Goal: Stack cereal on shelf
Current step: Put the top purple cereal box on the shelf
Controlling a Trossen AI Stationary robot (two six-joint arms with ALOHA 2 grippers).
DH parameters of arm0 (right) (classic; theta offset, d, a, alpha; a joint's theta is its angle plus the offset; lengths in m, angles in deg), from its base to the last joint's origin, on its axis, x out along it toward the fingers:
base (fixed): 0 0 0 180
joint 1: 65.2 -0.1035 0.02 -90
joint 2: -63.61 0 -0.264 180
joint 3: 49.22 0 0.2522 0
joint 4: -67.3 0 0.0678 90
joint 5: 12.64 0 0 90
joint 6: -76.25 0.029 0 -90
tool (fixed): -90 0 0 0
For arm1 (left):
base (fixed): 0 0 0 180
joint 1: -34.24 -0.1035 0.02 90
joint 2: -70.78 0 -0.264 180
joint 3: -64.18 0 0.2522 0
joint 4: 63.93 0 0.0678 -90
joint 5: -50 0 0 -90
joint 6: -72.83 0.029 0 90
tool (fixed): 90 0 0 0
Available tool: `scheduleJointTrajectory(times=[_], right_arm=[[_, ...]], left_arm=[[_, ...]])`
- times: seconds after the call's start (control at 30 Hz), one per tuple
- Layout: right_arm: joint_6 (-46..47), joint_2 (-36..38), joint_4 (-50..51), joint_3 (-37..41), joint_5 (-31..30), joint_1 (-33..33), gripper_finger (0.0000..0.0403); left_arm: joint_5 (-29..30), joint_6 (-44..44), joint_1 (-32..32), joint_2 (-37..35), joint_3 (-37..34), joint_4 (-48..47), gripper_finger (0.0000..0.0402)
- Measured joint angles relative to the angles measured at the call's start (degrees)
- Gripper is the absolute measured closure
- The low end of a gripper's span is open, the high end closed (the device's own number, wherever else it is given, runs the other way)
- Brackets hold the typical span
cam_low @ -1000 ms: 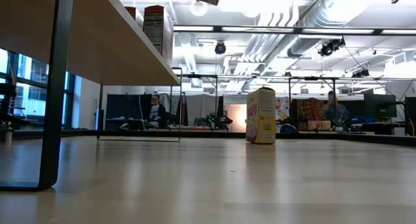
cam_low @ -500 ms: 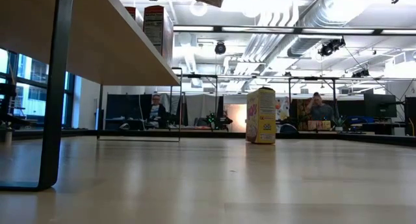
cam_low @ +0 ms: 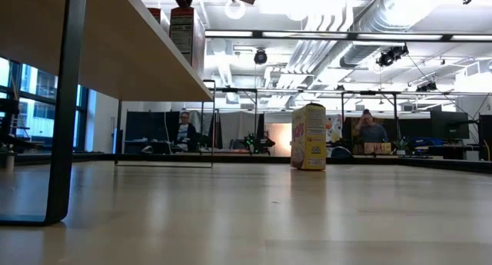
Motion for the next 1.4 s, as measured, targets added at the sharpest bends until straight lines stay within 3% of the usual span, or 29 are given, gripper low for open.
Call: scheduleJointTrajectory(times=[0.37,0.57,0.73,0.97,1.17,1.27,1.4], right_arm=[[0.02,0.0,-0.14,0.0,0.21,-0.02,0.0274],[-0.83,0.0,-0.25,0.0,-0.06,0.02,0.0268],[-0.83,0.0,0.08,0.0,-0.05,0.03,0.0234],[-1.25,1.32,3.6,0.0,0.21,0.0,0.0179],[0.89,6.97,11.9,0.0,-2.37,-0.57,0.0171],[2.05,8.56,15.94,0.0,-7.09,-1.71,0.0171],[2.82,8.87,19.32,-0.02,-13.19,-3.67,0.0171]], left_arm=[[-1.18,-0.04,-0.6,1.45,-0.01,2.74,0.0164],[-1.2,0.06,-1.38,1.27,-0.01,2.2,0.0213],[-1.2,0.17,-2.15,1.24,-0.01,0.59,0.0248],[-0.76,-0.01,-2.44,-1.36,-0.03,-5.68,0.0272],[-0.13,-3.94,-2.07,-9.67,-0.15,-16.65,0.0275],[3.31,-4.55,0.73,-14.22,-0.06,-19.56,0.0275],[16.52,-4.55,8.49,-17.95,-1.1,-21.05,0.0275]])
